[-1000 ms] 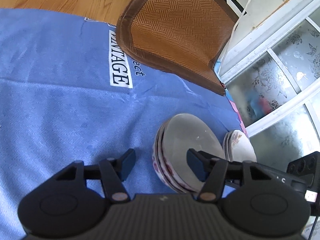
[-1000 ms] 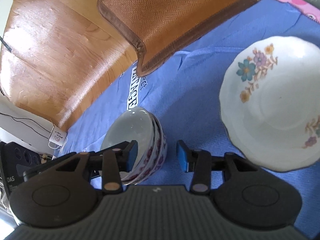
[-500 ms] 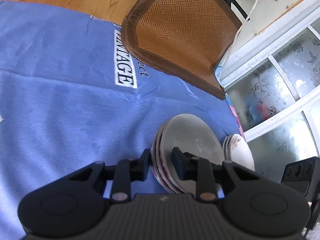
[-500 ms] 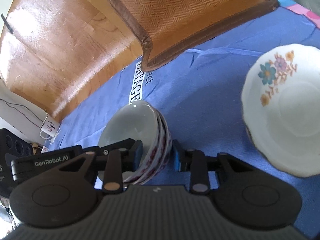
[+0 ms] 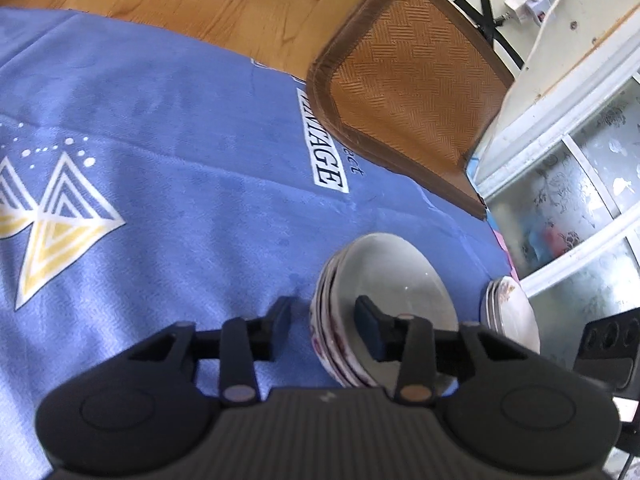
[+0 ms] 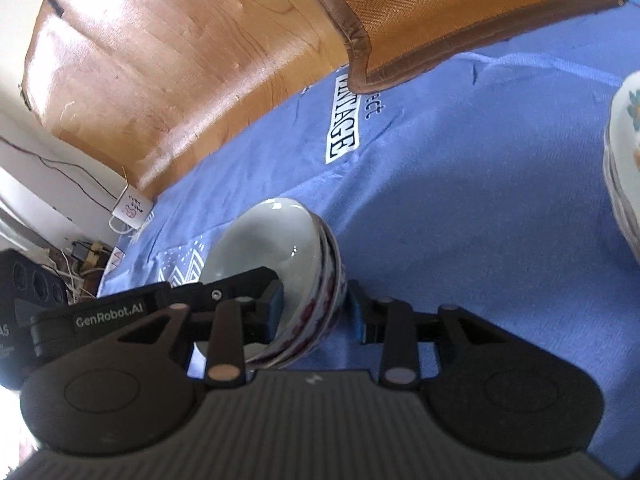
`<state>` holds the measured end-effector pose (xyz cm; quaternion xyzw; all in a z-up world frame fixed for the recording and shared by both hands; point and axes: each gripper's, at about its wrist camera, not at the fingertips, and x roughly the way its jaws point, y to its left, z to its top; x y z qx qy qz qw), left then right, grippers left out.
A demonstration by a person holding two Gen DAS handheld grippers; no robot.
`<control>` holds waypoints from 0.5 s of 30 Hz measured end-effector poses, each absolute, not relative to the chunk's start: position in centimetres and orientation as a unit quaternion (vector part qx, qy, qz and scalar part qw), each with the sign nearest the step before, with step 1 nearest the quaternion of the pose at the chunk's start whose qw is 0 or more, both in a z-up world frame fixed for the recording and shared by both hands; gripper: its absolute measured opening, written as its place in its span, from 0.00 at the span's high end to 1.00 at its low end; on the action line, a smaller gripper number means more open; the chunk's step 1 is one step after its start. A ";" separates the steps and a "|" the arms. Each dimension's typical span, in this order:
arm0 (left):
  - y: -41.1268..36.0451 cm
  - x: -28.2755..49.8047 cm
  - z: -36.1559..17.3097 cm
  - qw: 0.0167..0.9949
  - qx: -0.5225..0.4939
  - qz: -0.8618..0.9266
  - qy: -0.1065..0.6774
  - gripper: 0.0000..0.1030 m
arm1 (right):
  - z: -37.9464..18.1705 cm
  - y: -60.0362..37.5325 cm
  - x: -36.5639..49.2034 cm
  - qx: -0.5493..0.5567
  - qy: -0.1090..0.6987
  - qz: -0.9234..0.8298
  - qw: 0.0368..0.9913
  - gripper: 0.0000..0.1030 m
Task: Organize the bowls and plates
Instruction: 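Close both tools on the rim of the stacked white bowls, then lift the bowl stack with both tools and carry it onto the floral saucers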
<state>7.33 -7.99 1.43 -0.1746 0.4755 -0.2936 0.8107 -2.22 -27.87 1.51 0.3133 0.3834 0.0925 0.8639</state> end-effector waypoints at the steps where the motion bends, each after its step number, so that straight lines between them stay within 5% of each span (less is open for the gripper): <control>1: -8.1 7.2 1.4 0.811 -0.173 -0.299 0.472 0.56 | 1.6 -28.0 -2.4 0.303 0.380 0.088 0.869 0.63; 3: -8.4 6.9 1.5 0.812 -0.169 -0.306 0.468 0.49 | 1.8 -28.2 -2.5 0.290 0.380 0.087 0.874 0.62; 8: -8.6 6.4 1.4 0.818 -0.160 -0.307 0.459 0.49 | 1.7 -28.1 -2.4 0.270 0.375 0.092 0.882 0.61; 11: -8.2 6.5 1.3 0.815 -0.170 -0.310 0.459 0.57 | 1.9 -27.4 -2.1 0.247 0.374 0.095 0.889 0.62; 12: -8.1 6.6 1.2 0.812 -0.173 -0.312 0.461 0.70 | 1.9 -27.4 -1.9 0.249 0.375 0.098 0.887 0.67; 15: -7.7 6.8 0.8 0.806 -0.188 -0.313 0.465 0.72 | 2.0 -27.3 -1.4 0.250 0.381 0.105 0.884 0.71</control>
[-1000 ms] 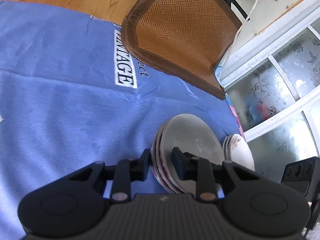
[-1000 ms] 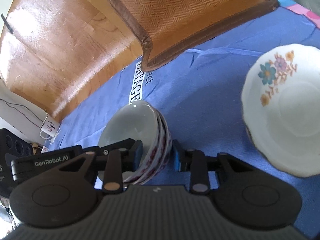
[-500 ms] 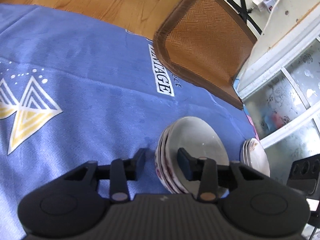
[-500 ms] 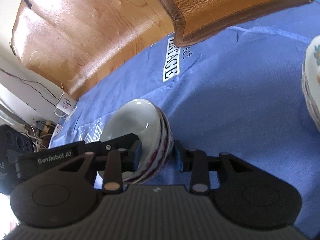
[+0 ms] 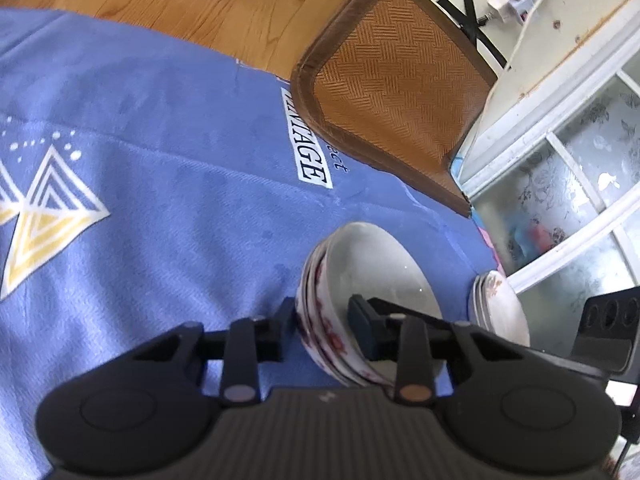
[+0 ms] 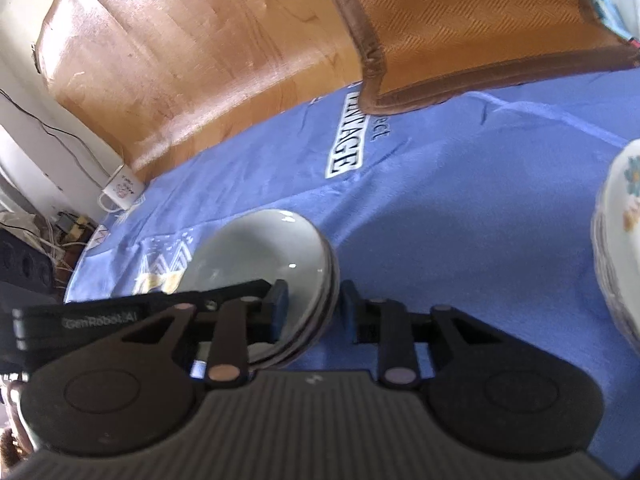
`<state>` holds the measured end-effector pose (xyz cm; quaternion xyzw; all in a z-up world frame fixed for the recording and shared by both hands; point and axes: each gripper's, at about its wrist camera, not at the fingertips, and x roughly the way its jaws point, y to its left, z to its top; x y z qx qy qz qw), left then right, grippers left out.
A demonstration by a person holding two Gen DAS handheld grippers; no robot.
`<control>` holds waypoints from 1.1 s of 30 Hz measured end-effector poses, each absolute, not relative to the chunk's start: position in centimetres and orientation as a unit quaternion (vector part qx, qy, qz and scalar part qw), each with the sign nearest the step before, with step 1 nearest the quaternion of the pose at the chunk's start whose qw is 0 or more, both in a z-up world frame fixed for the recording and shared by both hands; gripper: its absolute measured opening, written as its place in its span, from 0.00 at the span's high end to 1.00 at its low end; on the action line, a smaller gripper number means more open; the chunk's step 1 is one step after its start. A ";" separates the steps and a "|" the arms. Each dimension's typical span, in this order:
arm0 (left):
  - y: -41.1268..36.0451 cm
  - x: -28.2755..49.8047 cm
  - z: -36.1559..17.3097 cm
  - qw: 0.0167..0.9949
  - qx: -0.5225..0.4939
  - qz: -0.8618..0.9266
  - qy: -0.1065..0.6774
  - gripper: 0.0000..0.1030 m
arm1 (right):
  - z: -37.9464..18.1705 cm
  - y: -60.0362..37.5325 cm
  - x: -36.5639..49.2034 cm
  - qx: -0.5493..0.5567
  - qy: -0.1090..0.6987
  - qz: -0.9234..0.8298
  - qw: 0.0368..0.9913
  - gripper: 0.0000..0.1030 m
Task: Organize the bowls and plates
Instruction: 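Lift the bowl stack with both tools and carry it onto the floral saucers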
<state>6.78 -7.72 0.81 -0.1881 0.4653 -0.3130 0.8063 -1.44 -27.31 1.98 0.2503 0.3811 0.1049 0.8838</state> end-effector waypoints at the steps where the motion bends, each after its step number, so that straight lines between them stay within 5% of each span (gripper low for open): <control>1: -7.7 6.8 0.9 0.806 -0.188 -0.312 0.467 0.72 | 2.1 -27.2 -1.4 0.244 0.382 0.105 0.885 0.71; 18: -21.7 5.5 6.8 0.779 -0.112 -0.416 0.457 0.71 | 6.4 -37.4 -8.7 0.248 0.316 -0.008 0.916 0.71; 33: -30.9 5.3 3.8 0.737 -0.073 -0.429 0.518 0.71 | 3.6 -43.4 -10.6 0.278 0.341 -0.072 0.895 0.72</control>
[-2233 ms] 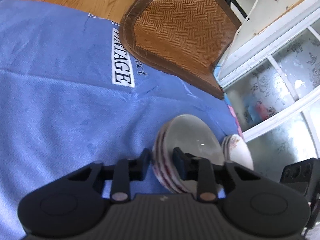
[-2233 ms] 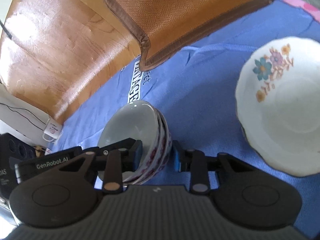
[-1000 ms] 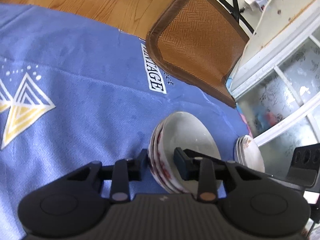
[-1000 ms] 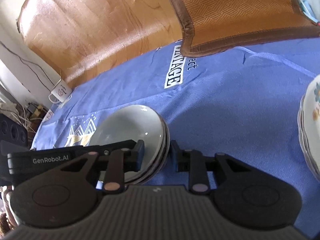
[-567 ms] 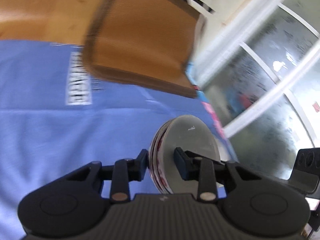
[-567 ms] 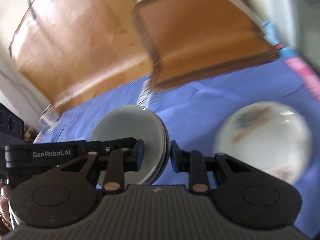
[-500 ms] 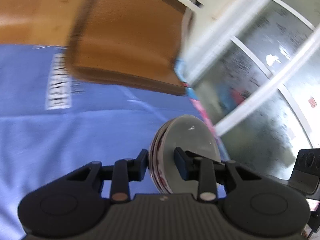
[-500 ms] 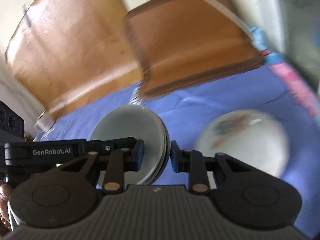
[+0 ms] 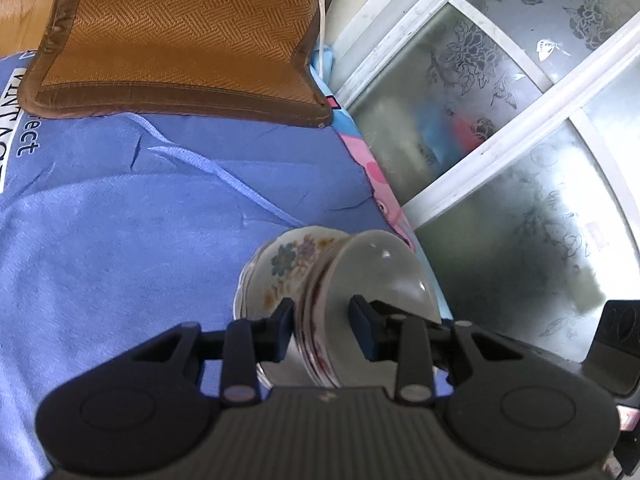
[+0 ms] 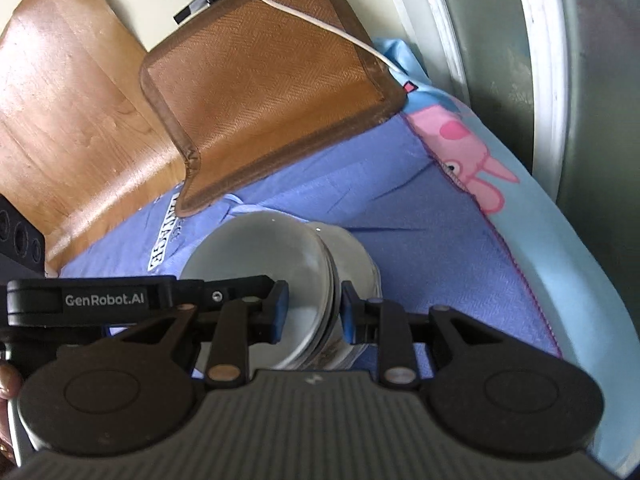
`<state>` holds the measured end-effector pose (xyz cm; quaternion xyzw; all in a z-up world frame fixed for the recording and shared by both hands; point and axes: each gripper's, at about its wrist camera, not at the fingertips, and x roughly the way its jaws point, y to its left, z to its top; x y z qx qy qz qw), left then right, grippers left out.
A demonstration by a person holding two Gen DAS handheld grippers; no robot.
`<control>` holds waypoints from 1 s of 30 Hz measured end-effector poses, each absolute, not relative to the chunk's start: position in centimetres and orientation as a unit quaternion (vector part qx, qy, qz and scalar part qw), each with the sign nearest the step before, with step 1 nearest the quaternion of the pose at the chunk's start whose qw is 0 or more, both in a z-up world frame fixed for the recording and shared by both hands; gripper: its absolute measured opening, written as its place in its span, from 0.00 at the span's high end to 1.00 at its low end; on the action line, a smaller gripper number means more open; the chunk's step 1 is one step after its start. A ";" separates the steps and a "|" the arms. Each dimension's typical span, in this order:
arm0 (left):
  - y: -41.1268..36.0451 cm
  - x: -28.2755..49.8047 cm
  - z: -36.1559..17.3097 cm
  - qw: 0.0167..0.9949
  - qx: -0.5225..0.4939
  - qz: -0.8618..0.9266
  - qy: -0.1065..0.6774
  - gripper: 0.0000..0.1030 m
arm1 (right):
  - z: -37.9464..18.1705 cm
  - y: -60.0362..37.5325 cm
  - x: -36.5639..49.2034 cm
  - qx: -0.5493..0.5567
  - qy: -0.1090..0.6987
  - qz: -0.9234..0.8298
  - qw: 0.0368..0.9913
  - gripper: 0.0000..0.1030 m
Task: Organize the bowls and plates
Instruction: 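Lift the bowl stack with both tools and carry it onto the floral saucers, then open both tools and pull them back from the bowls on the saucers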
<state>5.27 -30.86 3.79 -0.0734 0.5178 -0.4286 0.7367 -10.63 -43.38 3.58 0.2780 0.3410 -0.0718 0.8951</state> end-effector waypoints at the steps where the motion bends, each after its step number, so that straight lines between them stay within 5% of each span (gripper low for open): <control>1: -30.9 5.3 3.8 0.738 -0.070 -0.426 0.518 0.71 | 3.7 -43.3 -10.6 0.271 0.337 -0.075 0.899 0.71; 6: -30.4 5.3 5.1 0.760 -0.061 -0.423 0.489 0.57 | 4.4 -43.4 -10.8 0.246 0.296 -0.089 0.919 0.67; 22: -23.5 1.9 7.8 0.867 0.021 -0.356 0.349 0.55 | 6.9 -39.6 -14.9 0.167 0.146 -0.142 0.965 0.66; 30: -18.4 1.7 6.1 0.900 0.041 -0.278 0.335 0.50 | 6.2 -35.3 -14.3 0.165 0.142 -0.106 0.970 0.66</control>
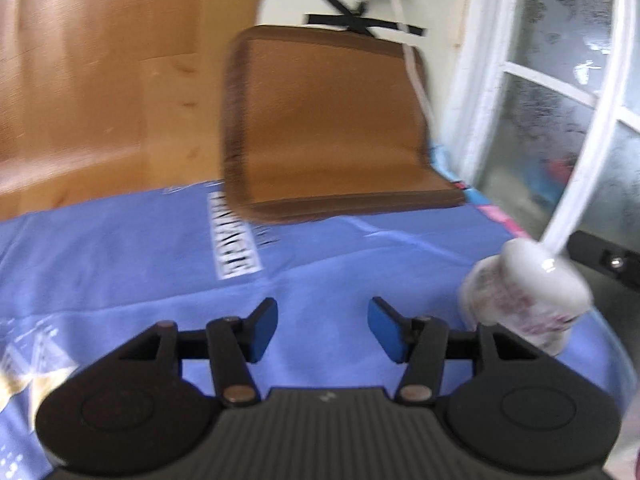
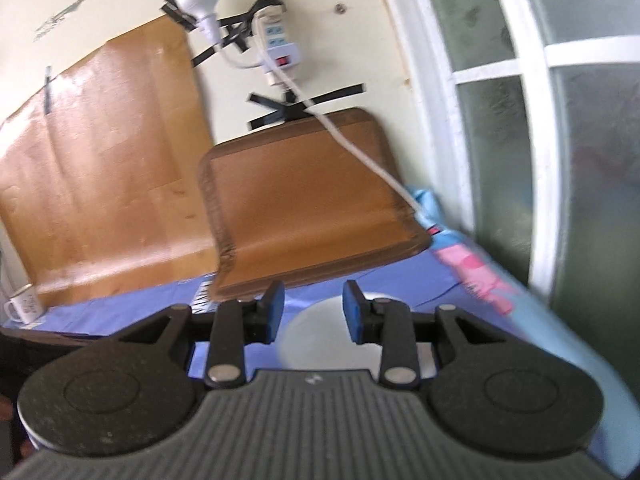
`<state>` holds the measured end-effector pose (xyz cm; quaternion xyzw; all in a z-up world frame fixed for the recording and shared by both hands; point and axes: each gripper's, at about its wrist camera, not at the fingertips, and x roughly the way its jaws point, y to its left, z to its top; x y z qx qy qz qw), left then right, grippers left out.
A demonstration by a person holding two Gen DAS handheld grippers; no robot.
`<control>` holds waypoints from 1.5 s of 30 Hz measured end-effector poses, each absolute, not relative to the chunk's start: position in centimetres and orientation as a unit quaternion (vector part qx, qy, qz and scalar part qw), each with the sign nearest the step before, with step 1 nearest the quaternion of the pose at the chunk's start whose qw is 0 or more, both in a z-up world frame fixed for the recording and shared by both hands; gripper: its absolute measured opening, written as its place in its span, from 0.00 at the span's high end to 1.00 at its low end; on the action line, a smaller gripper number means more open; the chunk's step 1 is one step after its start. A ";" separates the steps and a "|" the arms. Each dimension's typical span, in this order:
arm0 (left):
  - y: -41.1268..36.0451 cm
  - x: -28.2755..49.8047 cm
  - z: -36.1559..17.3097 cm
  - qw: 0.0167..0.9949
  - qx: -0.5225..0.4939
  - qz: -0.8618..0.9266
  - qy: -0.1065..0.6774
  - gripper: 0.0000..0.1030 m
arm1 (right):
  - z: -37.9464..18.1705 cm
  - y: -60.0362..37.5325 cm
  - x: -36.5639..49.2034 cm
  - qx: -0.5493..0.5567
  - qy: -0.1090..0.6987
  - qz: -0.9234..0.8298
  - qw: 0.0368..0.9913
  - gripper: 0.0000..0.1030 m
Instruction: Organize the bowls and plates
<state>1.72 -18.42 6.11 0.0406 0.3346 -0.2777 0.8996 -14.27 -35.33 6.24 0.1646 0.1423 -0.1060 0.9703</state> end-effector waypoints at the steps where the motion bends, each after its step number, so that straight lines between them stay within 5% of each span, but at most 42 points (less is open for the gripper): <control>1: -17.8 1.8 5.9 0.901 0.038 -0.272 0.337 0.50 | 6.1 -34.8 -14.1 0.165 0.142 -0.103 0.971 0.66; 18: -13.3 0.8 4.8 0.908 0.020 -0.250 0.335 0.39 | 4.6 -28.8 -15.6 0.181 0.162 -0.137 0.960 0.56; 22: -12.5 -0.1 5.0 0.912 0.016 -0.246 0.327 0.13 | 4.7 -28.2 -15.8 0.186 0.161 -0.133 0.960 0.50; 27: -11.8 -1.6 5.9 0.921 0.025 -0.240 0.305 0.01 | 5.1 -27.4 -17.0 0.187 0.131 -0.144 0.963 0.22; 32: -11.3 -2.9 6.2 0.923 0.017 -0.241 0.300 0.00 | 5.7 -25.7 -20.2 0.139 0.031 -0.191 0.971 0.00; 37: -11.0 -4.5 6.1 0.931 0.006 -0.225 0.288 0.00 | 4.4 -23.7 -23.7 0.141 -0.092 -0.210 0.963 0.00; 45: -11.1 -6.6 5.7 0.927 0.008 -0.233 0.292 0.00 | 4.0 -25.3 -23.2 0.184 -0.005 -0.212 0.960 0.00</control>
